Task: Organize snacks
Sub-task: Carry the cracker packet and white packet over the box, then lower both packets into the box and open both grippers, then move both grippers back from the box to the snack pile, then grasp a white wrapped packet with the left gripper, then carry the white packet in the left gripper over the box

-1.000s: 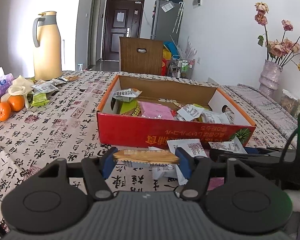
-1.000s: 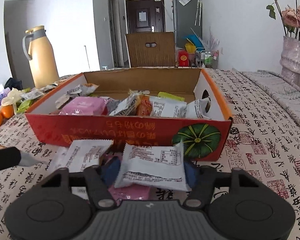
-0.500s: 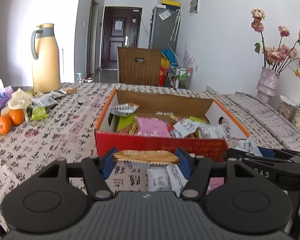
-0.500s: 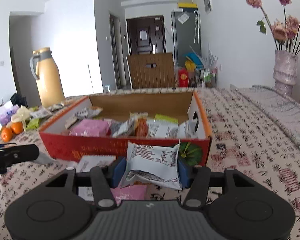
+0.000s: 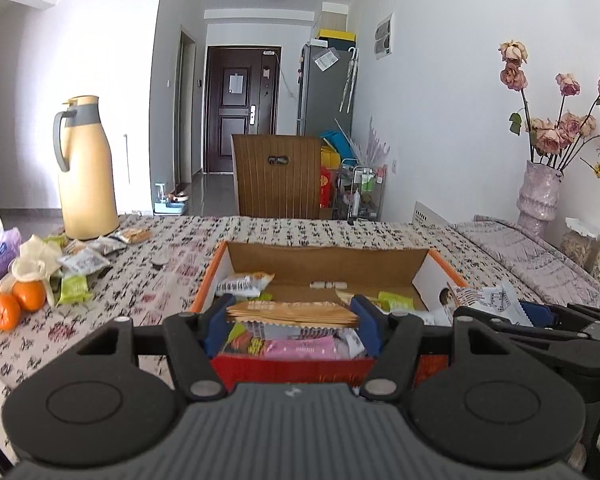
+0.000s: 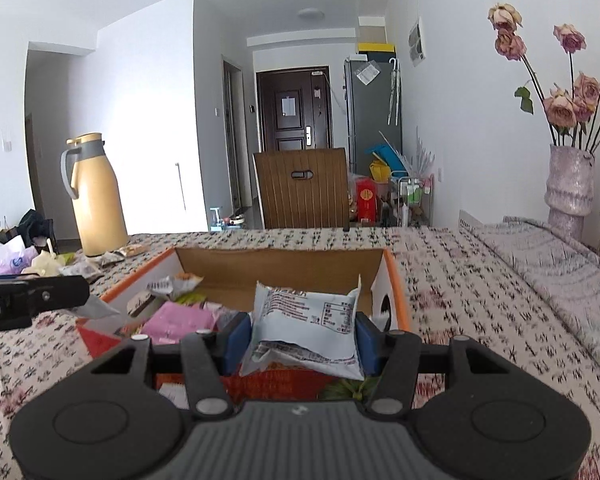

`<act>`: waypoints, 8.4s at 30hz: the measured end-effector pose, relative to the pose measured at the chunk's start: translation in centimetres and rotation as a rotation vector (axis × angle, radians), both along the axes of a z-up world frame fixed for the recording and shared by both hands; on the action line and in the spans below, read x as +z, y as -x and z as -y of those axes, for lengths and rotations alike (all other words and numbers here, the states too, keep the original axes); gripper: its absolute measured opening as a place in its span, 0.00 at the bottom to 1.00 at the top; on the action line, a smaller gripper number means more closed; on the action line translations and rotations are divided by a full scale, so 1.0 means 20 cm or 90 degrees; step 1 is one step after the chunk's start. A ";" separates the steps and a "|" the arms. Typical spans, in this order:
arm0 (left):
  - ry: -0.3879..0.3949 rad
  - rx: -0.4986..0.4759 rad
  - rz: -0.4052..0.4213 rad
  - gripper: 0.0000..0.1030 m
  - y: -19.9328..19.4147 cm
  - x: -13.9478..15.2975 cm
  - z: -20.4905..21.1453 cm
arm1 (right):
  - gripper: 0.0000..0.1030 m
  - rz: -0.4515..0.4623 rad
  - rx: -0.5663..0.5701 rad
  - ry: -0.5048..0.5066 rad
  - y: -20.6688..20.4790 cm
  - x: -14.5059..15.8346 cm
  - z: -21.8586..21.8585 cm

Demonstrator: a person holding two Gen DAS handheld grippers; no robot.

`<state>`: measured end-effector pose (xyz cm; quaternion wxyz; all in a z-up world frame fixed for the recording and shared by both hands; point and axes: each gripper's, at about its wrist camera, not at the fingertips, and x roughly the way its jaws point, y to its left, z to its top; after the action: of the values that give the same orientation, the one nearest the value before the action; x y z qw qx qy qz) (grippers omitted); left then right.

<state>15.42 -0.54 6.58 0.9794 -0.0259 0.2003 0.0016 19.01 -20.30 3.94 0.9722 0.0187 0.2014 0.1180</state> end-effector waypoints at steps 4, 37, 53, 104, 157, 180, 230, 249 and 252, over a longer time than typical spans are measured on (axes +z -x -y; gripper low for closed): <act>-0.004 -0.003 0.004 0.63 -0.08 0.02 0.02 | 0.53 0.004 0.002 0.000 -0.07 0.01 -0.01; 0.029 0.015 -0.051 0.65 -0.52 -0.15 -0.05 | 0.60 -0.036 0.023 -0.018 -0.43 -0.17 -0.07; 0.035 0.046 -0.035 1.00 -0.49 -0.14 -0.04 | 1.00 -0.012 0.009 -0.036 -0.38 -0.15 -0.04; 0.017 0.047 -0.079 1.00 0.12 -0.17 -0.03 | 1.00 -0.044 0.000 -0.032 0.29 -0.14 0.13; -0.032 -0.049 -0.197 0.46 0.29 -0.53 0.14 | 1.00 -0.129 -0.017 -0.038 0.49 -0.37 0.25; -0.019 -0.043 -0.167 0.27 0.28 -0.44 0.10 | 1.00 -0.117 0.010 -0.024 0.44 -0.33 0.14; 0.007 0.040 -0.095 0.40 0.15 -0.29 -0.22 | 0.81 -0.089 0.092 0.079 0.10 -0.27 -0.41; 0.005 0.045 -0.089 0.40 0.13 -0.26 -0.21 | 0.29 -0.089 0.109 0.055 0.10 -0.28 -0.39; 0.004 0.044 -0.084 0.40 0.13 -0.25 -0.20 | 0.29 -0.080 0.107 0.045 0.12 -0.26 -0.36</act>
<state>12.77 3.47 1.62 0.9634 -0.0358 0.2633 0.0364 16.69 -13.00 -1.23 0.9443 -0.0250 0.2672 0.1905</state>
